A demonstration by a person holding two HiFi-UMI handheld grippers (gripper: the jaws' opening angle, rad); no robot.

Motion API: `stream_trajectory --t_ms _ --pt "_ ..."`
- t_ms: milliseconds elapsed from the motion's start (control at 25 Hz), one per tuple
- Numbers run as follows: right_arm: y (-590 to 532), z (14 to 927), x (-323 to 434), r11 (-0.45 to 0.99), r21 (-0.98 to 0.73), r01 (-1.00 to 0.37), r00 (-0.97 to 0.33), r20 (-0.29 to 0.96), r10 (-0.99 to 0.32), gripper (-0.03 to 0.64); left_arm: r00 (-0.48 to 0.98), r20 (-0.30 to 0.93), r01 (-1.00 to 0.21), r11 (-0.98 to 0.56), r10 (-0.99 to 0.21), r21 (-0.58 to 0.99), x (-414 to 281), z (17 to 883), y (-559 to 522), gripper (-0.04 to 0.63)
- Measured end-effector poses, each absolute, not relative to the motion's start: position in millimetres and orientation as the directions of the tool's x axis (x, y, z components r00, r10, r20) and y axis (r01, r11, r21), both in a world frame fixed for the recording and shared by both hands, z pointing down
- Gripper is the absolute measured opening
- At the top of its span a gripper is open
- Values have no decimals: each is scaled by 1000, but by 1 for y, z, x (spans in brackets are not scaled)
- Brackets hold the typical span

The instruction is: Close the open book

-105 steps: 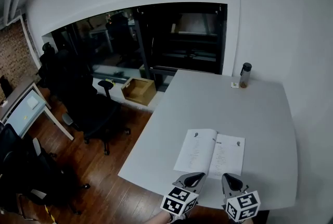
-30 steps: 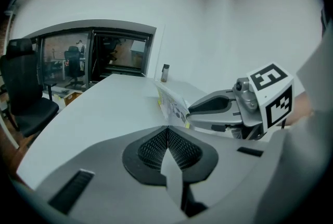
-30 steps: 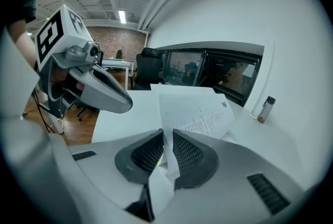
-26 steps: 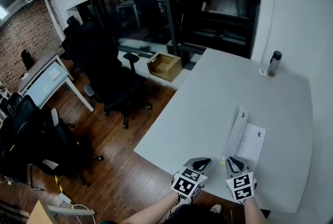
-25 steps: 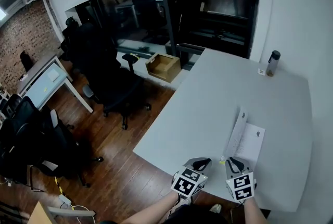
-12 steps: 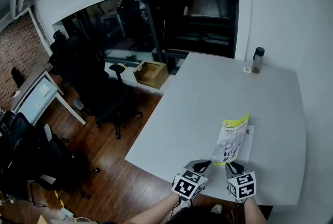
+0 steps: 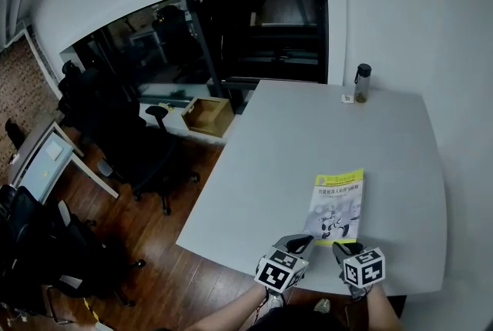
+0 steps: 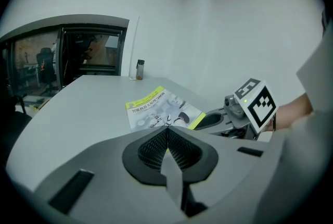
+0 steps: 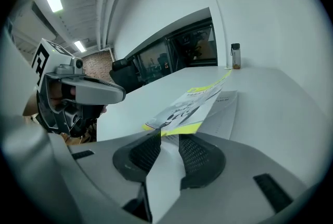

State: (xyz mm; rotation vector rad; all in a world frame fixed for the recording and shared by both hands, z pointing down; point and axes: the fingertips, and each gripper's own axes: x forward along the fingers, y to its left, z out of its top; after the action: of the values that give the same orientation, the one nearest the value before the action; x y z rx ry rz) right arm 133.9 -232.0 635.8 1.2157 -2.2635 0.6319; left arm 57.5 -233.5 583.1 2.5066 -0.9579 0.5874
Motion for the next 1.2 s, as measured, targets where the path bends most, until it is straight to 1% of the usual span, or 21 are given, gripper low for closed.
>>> stream_trajectory --t_ms 440,680,960,1120,1200 --pt "-220 669 166 392 -213 -895 -420 698 -579 87 688 518 -681 -699 -508 219 70 591 -234 5" --pt "-213 678 189 293 -249 -923 -379 719 -582 87 693 523 -674 -703 -496 227 78 594 -228 5" --pt "-205 674 215 230 -226 -947 -320 742 -589 87 692 526 -671 -708 -494 220 80 592 -220 5" --pt "-207 667 232 203 -157 -967 -250 747 -616 86 691 514 -674 -709 -508 206 79 587 -223 5" --pt "-211 657 237 204 -146 -968 -245 730 -638 86 688 511 -678 -708 -515 200 78 582 -224 5"
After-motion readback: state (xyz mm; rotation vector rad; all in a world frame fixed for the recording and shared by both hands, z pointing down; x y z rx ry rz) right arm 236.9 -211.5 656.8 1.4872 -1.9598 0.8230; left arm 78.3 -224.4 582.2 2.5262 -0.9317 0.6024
